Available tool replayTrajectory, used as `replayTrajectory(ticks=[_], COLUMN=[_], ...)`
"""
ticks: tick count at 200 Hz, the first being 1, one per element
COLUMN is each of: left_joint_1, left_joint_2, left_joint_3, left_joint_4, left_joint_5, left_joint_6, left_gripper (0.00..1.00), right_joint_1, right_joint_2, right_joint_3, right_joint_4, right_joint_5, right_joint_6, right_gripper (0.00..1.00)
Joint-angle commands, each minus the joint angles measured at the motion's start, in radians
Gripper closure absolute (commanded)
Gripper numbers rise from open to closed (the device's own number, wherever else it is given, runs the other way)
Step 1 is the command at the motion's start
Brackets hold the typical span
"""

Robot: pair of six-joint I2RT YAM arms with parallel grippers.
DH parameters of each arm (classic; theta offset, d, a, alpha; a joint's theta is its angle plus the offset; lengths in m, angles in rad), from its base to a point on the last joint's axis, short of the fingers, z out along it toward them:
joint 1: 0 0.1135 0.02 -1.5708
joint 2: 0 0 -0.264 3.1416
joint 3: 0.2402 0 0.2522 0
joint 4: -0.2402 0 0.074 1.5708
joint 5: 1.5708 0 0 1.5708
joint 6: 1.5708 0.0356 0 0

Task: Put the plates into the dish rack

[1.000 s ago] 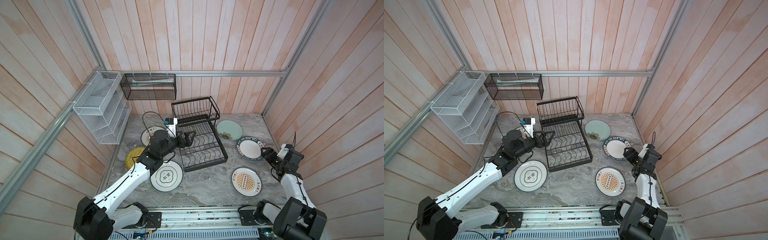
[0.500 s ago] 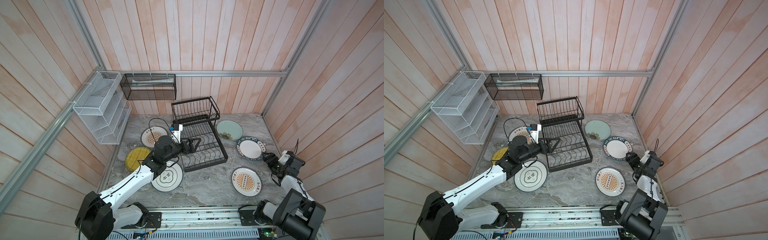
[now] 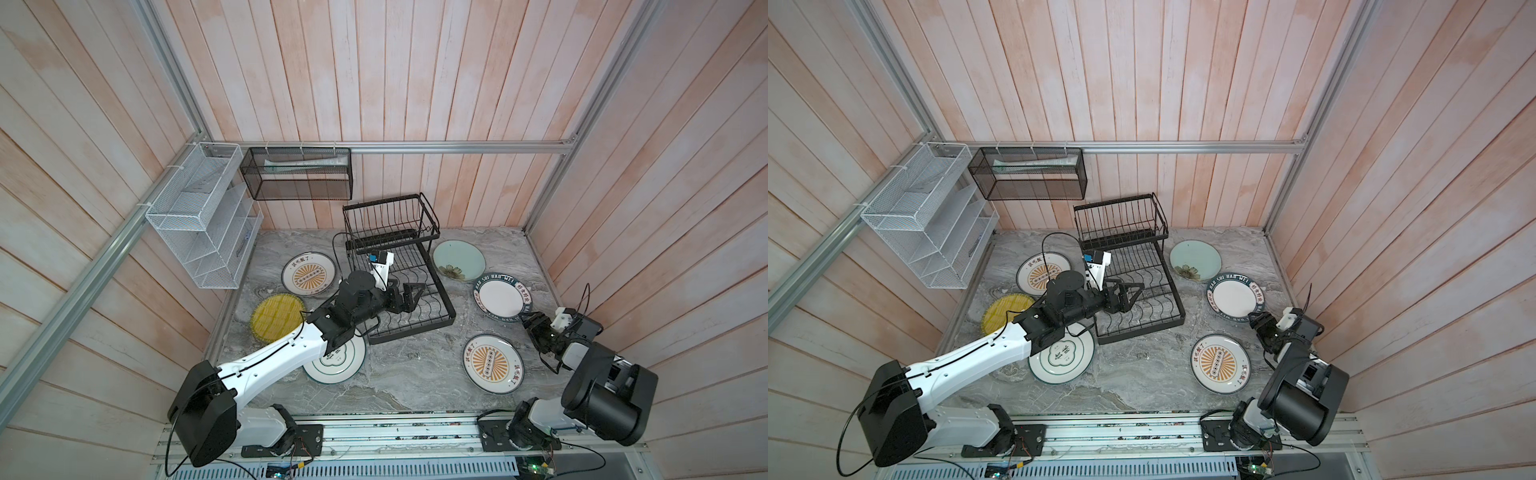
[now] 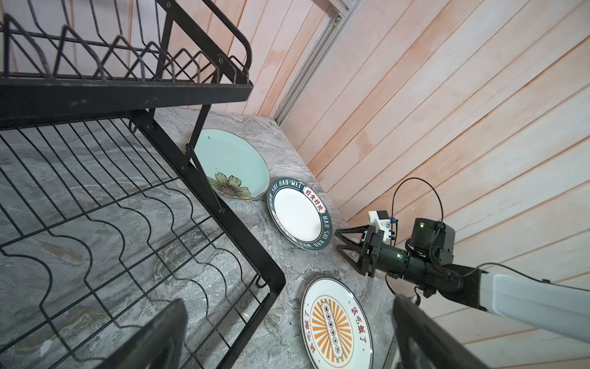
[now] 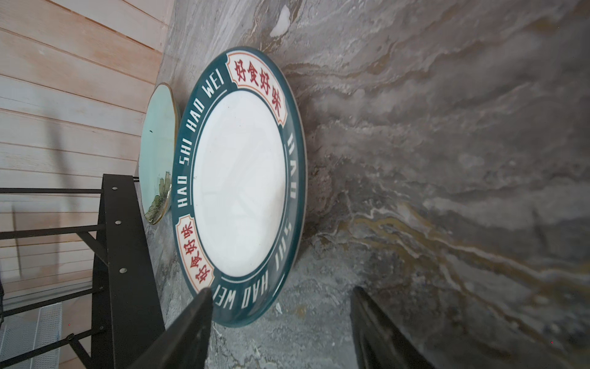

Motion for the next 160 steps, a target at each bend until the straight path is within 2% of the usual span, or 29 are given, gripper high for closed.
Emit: replayTrajectory(ticks=[1,70,119,160], left_joint_1=[-0.017,-0.046,-0.054,-0.069], left_joint_2=[-0.028,-0.1,-0.105,-0.124], left_joint_3=[-0.024,-0.096,-0.099,-0.125], left_joint_4=[0.078,0.1,0.059,0.068], left_joint_5=[-0.035,-0.155,-0.155,-0.213], left_joint_6=[0.04,0.048,0.011,0.017], left_gripper=[0.0,0.0,0.0,0.0], right_joint_1=[-0.004,-0.004,-0.004,-0.005], right_joint_2=[0.015,0.098,0.107,0.123], right_joint_3=[0.012,0.061,0.067,0.063], right_joint_4=[0.044,0.069,0.044,0.045], right_joint_5=[-0.016,-0.046,-0.047,-0.039], right_joint_6=[-0.004,0.014,0.001,-0.001], right_gripper=[0.32,0.36,0.36,0.38])
